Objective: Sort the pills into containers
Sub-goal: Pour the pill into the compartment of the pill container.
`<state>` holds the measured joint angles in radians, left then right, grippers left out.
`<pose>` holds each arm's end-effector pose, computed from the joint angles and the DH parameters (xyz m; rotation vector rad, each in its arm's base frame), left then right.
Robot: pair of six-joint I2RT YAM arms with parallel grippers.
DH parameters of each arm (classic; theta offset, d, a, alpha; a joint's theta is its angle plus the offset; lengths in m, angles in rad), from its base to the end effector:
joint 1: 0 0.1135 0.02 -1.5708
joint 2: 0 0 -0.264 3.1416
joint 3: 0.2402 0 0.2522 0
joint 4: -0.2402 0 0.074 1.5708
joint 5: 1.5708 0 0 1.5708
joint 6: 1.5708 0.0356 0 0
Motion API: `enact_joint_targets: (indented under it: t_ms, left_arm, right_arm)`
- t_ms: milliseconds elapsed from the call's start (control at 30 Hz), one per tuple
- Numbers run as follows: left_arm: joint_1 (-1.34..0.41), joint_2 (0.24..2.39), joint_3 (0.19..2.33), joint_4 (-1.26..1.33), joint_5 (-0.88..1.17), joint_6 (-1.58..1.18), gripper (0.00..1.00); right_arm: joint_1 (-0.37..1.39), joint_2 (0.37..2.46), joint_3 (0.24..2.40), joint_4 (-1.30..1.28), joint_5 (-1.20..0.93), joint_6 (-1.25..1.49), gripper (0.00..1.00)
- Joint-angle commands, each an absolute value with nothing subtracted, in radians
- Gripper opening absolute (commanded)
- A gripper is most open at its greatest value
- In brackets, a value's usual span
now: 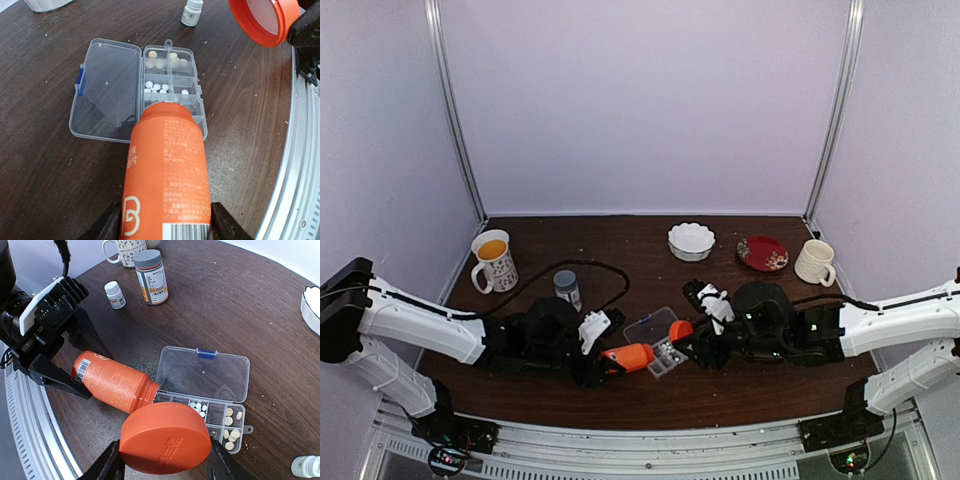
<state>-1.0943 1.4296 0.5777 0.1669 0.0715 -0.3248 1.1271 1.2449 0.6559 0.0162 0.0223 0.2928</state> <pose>0.1235 -0.2448 0.1608 0.9355 2.2021 -0.8042 0.1143 0.2386 0.2180 -0.9005 2.0657 0.7814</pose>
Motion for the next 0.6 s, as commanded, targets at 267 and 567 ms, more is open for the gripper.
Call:
enact_joint_targets:
  t_ms: [267, 567]
  left_arm:
    - [-1.100, 1.377, 0.618, 0.175, 0.076, -0.324, 0.00]
    - [-1.099, 1.404, 0.606, 0.196, 0.082, -0.328, 0.00]
  right_arm:
    - [1.123, 1.250, 0.680, 0.028, 0.014, 0.304, 0.00]
    - [1.124, 1.254, 0.687, 0.023, 0.014, 0.300, 0.00]
